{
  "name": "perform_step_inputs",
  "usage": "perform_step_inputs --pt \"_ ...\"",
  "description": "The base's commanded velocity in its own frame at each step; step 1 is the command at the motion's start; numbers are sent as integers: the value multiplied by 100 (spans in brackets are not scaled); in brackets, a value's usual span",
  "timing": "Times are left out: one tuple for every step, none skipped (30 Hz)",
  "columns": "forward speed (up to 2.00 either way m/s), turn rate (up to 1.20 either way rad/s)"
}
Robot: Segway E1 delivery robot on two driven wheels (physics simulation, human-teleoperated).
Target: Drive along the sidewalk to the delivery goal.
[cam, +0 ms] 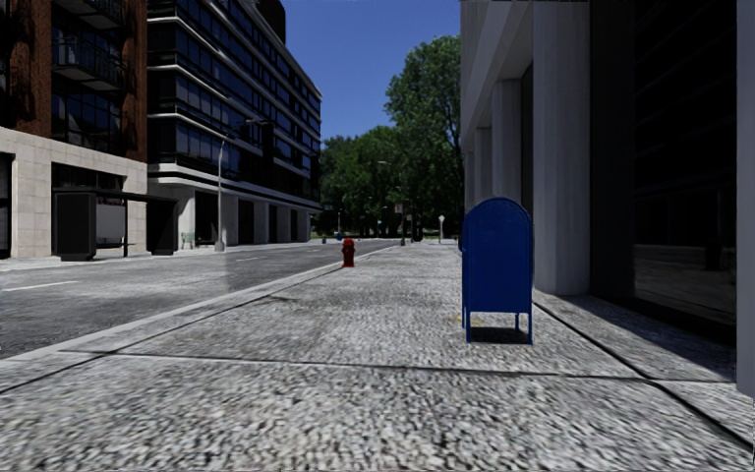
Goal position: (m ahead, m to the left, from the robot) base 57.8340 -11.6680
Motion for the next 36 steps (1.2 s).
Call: perform_step_inputs --pt "200 0" --pt "200 0" --pt "200 0" --pt "200 0" --pt "200 0" --pt "200 0" --pt "200 0" --pt "200 0" --pt "200 0" --pt "200 0" --pt "200 0" --pt "200 0" --pt "200 0" --pt "200 0" --pt "200 0" --pt "200 0" --pt "200 0" --pt "200 0" --pt "200 0" --pt "200 0" --pt "200 0" --pt "200 0" --pt "200 0" --pt "200 0" --pt "200 0" --pt "200 0" --pt "200 0" --pt "200 0" --pt "200 0" --pt "200 0" --pt "200 0" --pt "200 0" --pt "200 0" --pt "200 0" --pt "200 0" --pt "200 0"
